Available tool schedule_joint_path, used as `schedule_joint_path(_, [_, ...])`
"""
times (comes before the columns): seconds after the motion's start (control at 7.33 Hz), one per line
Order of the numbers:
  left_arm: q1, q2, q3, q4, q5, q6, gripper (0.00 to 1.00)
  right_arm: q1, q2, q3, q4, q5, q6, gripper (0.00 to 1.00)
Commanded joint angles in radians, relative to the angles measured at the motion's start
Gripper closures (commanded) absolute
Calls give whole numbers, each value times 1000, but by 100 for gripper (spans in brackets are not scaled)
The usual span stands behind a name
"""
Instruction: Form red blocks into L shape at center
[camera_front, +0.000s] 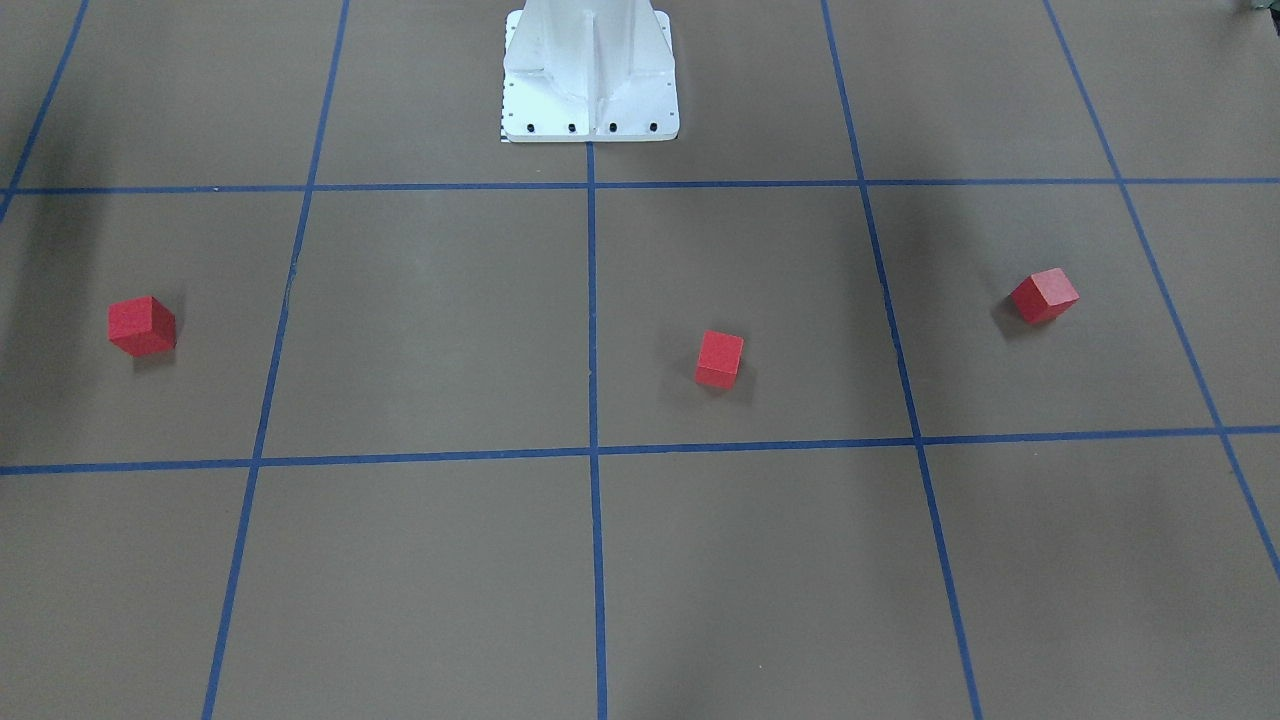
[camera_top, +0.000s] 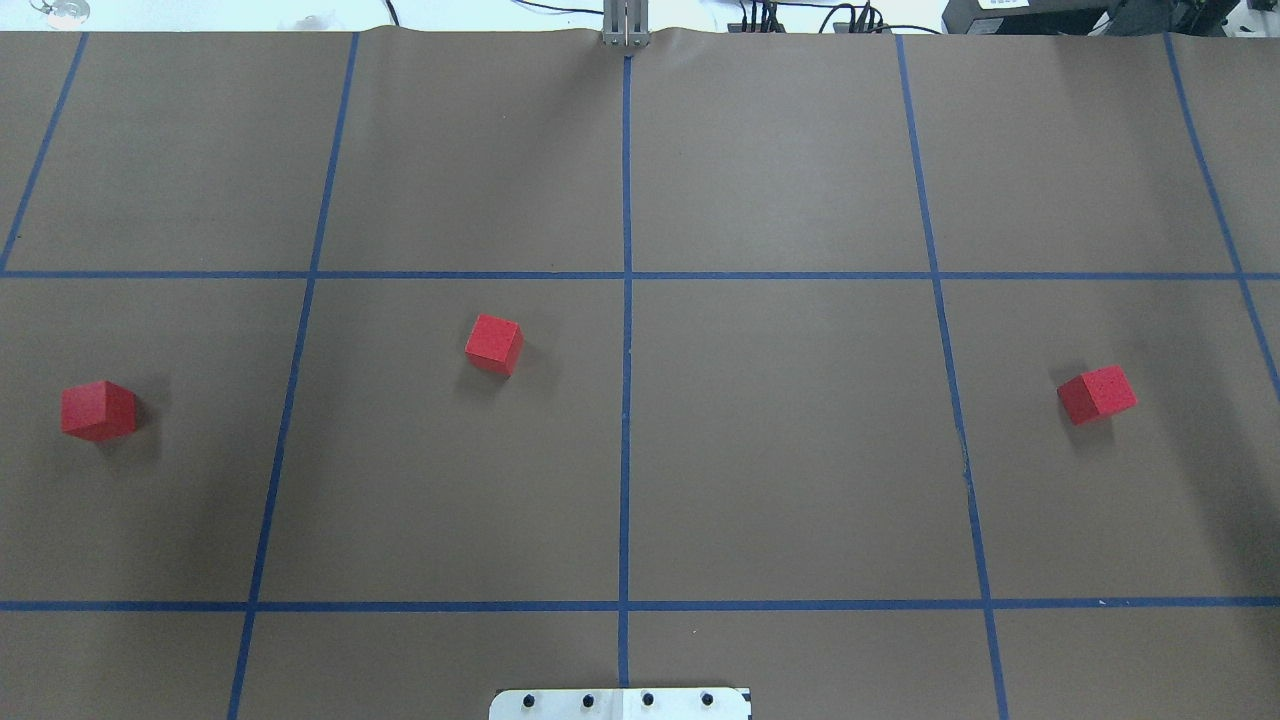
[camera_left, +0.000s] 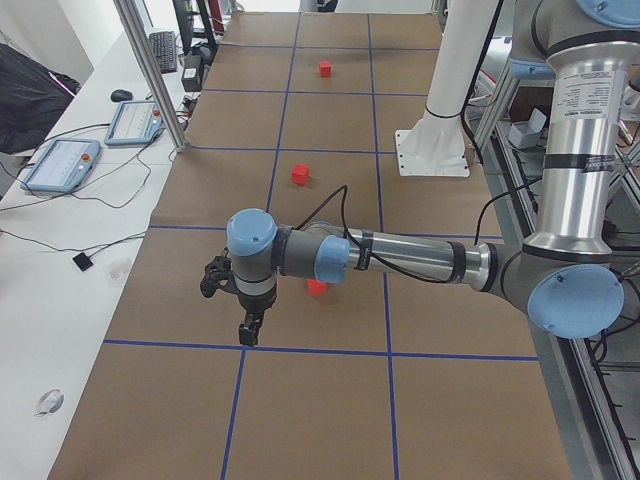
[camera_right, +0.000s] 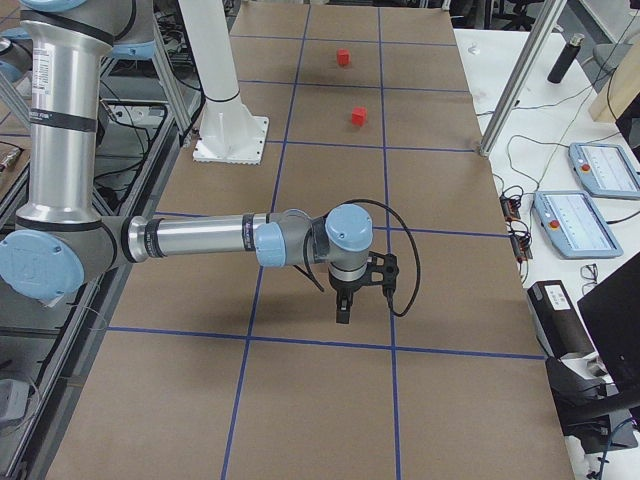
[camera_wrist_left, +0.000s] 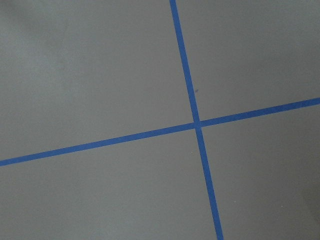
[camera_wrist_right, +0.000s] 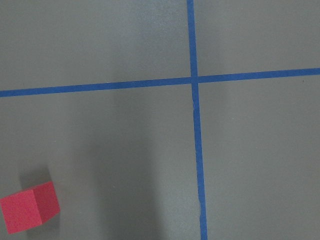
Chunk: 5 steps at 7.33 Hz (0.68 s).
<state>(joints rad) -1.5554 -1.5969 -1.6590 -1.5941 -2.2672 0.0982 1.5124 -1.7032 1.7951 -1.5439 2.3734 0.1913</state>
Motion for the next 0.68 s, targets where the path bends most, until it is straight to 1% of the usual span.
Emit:
schedule_joint_path(0.0, [0, 0, 5, -1, -5, 8, 0, 0, -1, -6, 1, 0, -30, 1])
schedule_joint_path(0.55, [0, 2, 15, 0, -6, -2, 0, 2, 1, -2, 8, 0, -27, 1])
